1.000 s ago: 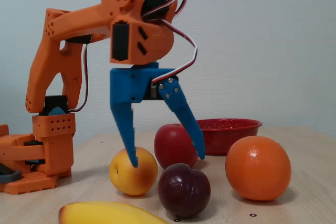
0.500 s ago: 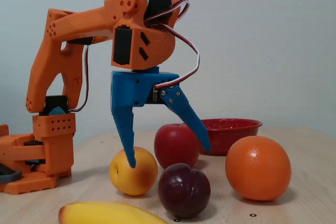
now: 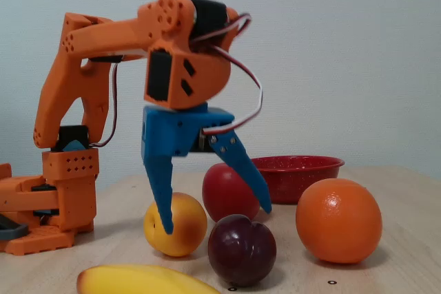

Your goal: Put plum in the red bowl.

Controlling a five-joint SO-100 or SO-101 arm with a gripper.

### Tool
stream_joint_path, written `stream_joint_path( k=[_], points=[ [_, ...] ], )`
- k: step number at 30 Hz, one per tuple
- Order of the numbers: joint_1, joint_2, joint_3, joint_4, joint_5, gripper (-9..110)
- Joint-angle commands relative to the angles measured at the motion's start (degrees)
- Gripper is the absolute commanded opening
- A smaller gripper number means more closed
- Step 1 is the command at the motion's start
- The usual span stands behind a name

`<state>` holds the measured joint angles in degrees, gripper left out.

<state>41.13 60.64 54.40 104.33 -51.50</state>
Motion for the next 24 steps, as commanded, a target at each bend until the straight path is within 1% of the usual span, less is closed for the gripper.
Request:
stream_joint_path(
  k=[1, 24],
  points=[
    [1.23, 2.72, -5.54, 1.23, -1.85, 46],
    [0.35, -1.41, -7.47, -2.81, -1.23, 46]
  ],
)
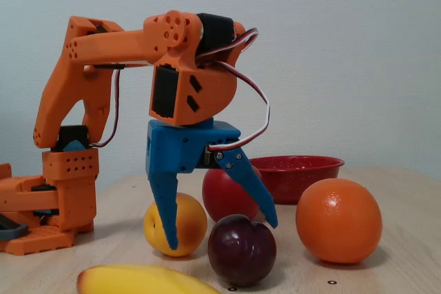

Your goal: Put plum in the red bowl.

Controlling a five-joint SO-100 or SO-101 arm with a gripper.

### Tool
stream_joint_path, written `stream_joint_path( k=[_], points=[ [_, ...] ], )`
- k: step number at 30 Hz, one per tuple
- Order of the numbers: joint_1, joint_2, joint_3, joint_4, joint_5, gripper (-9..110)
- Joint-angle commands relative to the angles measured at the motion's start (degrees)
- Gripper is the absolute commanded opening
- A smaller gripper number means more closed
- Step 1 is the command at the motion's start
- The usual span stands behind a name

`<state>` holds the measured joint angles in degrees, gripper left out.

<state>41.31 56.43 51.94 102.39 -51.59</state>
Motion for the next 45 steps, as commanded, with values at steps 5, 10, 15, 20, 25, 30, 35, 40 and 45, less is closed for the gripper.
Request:
stream_joint_path(
  k=[5, 10, 15, 20, 25, 30, 35, 40, 45],
  points=[
    [0.0, 2.46, -5.01, -1.76, -0.88, 46],
    [0.0, 2.02, -5.01, -2.29, -0.88, 46],
    [-0.09, 1.67, -5.01, -2.55, -1.14, 46],
    [-0.35, 1.23, -4.92, -3.25, -1.05, 46],
    [-0.88, 1.14, -4.83, -3.69, -0.62, 46],
    [-1.49, 0.79, -4.83, -3.69, -0.18, 46],
    [-2.11, 0.53, -4.83, -4.04, 0.26, 46],
    [-2.99, -0.18, -4.83, -4.48, 0.79, 46],
    [-3.69, -0.88, -4.83, -5.54, 0.97, 46]
  ],
)
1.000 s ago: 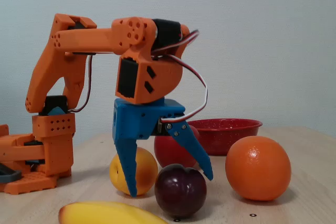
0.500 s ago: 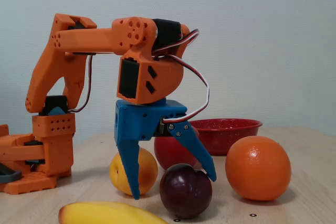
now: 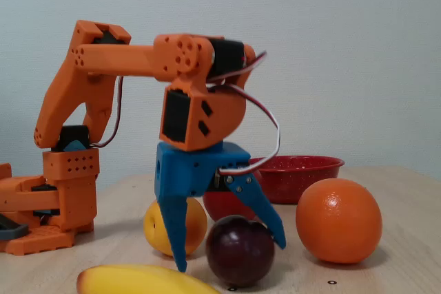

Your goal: Put plum in the red bowl.

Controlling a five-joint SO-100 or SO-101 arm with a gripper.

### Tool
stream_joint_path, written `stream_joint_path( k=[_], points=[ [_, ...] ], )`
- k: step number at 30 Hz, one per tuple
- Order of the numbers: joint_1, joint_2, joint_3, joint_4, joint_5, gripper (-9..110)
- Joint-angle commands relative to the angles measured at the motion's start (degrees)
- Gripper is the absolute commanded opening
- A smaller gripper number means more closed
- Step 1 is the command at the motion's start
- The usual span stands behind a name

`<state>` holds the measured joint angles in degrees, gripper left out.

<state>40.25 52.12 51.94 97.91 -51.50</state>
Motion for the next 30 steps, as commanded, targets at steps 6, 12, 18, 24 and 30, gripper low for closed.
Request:
stream_joint_path(
  k=[6, 12, 18, 24, 30],
  points=[
    [-3.43, 2.55, -4.83, -2.64, 1.14, 46],
    [-4.57, 2.29, -4.57, -4.13, 2.02, 0],
    [-2.9, 4.83, -3.6, -4.92, 0.0, 0],
    [-2.37, 11.43, -2.9, -1.67, 2.72, 0],
    [-1.58, 19.6, -0.97, 1.93, 1.76, 0]
  ],
)
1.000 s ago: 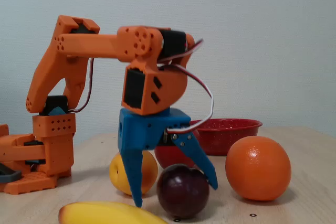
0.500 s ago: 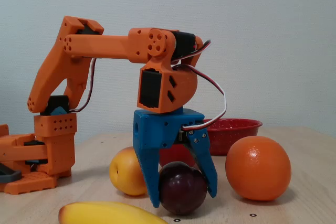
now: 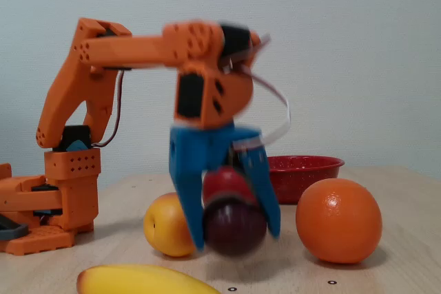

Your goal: Put plum in the red bowl.

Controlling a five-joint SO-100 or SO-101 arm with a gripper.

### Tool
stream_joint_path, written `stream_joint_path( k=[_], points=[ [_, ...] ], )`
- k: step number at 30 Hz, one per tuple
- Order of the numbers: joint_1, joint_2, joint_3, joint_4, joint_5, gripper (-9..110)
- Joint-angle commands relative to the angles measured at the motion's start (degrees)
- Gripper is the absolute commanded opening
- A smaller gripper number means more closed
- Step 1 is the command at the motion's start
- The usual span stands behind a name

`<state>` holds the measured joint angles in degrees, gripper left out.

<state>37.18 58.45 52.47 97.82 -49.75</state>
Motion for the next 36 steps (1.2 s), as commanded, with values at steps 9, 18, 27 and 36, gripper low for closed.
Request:
stream_joint_path(
  k=[9, 18, 27, 36],
  points=[
    [1.67, 25.14, -1.58, 5.89, -1.05, 0],
    [-8.88, 34.54, -5.89, 9.4, 6.24, 0],
    [-29.71, 39.37, -10.28, 8.35, 17.75, 0],
    [-48.6, 38.41, -9.84, 1.41, 29.71, 0]
  ],
)
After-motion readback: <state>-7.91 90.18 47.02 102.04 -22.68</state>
